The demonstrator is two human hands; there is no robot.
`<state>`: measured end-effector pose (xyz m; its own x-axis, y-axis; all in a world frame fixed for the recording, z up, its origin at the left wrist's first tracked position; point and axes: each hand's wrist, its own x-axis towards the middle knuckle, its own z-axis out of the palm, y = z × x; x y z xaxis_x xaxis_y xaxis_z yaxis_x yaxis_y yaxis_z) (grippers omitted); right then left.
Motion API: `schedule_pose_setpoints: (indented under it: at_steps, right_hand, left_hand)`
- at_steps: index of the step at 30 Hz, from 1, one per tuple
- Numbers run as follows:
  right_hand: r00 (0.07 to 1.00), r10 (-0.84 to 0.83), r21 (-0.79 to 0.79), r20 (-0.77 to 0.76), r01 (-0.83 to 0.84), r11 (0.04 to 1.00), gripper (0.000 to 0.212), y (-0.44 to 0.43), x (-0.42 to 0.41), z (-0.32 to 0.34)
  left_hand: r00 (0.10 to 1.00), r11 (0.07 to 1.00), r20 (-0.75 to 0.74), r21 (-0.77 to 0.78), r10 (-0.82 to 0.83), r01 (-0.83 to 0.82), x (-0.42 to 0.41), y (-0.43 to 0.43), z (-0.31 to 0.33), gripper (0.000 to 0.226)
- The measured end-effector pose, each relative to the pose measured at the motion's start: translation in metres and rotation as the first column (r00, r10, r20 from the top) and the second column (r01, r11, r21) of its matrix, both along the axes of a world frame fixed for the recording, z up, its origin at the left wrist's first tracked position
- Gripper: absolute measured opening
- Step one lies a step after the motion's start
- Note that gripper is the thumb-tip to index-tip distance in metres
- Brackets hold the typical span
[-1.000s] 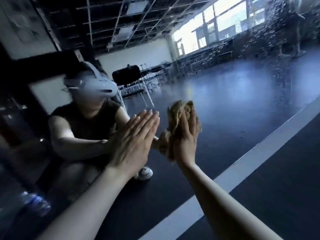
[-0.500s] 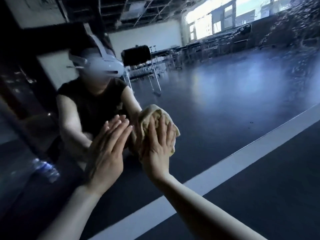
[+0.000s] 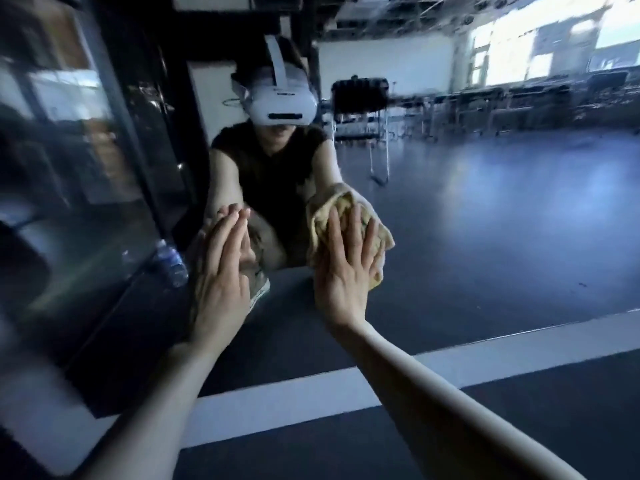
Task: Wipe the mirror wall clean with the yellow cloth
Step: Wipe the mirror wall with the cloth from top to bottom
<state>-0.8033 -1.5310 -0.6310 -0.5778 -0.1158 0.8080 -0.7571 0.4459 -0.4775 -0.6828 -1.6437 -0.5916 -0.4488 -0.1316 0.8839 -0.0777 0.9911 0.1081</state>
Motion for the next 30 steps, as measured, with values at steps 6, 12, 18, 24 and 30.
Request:
schedule_pose_setpoints:
  at_steps: [6, 12, 18, 24, 30]
  right_hand:
    - [0.962, 0.259, 0.359, -0.081, -0.215, 0.908, 0.091, -0.006, 0.03, -0.102]
    - [0.952, 0.306, 0.196, 0.0, -0.3, 0.934, 0.058, -0.018, 0.041, -0.049]
    - [0.978, 0.185, 0.115, -0.1, -0.173, 0.978, 0.056, -0.042, 0.046, -0.016]
    - [0.955, 0.295, 0.171, -0.031, -0.285, 0.943, 0.061, -0.024, 0.052, -0.005]
    - [0.861, 0.504, -0.008, 0.069, -0.505, 0.863, 0.073, -0.003, 0.062, 0.022]
  left_hand:
    - [0.993, 0.999, 0.114, 0.007, 0.041, -0.042, 0.045, -0.032, -0.041, 0.066]
    - [0.993, 0.99, 0.118, 0.136, 0.027, -0.043, 0.069, -0.055, -0.048, 0.065]
    - [0.985, 0.977, 0.119, 0.188, -0.128, 0.104, 0.061, -0.046, -0.042, 0.044]
    - [0.932, 0.862, 0.181, 0.466, -0.314, 0.2, 0.034, -0.017, -0.041, 0.027]
    - [0.892, 0.382, -0.019, 0.899, -0.451, 0.213, 0.012, 0.015, -0.01, 0.023]
